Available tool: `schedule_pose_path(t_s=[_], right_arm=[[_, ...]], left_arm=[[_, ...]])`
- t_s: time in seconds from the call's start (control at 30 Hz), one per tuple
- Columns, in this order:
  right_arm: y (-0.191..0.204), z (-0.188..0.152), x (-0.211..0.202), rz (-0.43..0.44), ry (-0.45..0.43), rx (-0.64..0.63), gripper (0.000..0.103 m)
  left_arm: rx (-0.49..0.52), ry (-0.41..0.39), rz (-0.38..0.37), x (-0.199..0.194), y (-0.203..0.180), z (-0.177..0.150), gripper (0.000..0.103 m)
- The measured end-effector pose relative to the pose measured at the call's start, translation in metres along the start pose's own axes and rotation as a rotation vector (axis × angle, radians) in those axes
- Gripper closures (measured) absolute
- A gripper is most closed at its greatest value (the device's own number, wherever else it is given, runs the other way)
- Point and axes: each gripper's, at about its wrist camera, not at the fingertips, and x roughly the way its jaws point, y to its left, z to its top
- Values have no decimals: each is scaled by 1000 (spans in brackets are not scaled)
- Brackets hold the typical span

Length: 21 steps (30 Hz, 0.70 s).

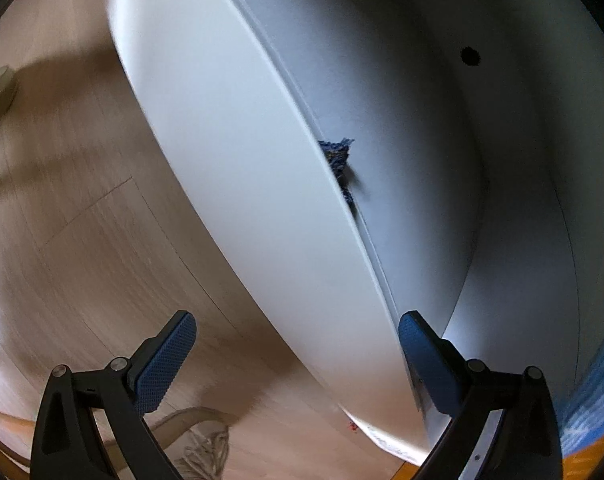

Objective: Organize soft objects
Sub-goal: 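Lower both tools down past the cabinet edge toward the open shelf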

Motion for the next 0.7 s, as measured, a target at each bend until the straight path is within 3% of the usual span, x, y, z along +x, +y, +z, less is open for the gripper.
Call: schedule_pose_path(t_s=[0.2, 0.5, 0.6, 0.7], right_arm=[[9, -9, 9, -32, 1, -83, 0], [27, -16, 15, -54, 6, -119, 0], [33, -20, 15, -65, 11, -140, 0], [37, -22, 16, -66, 14, -148, 0]], left_arm=[[6, -11, 25, 0, -1, 1, 0], [22, -11, 122, 7, 2, 12, 0], [67, -18, 145, 12, -5, 15, 0], [172, -57, 160, 16, -21, 19, 0]])
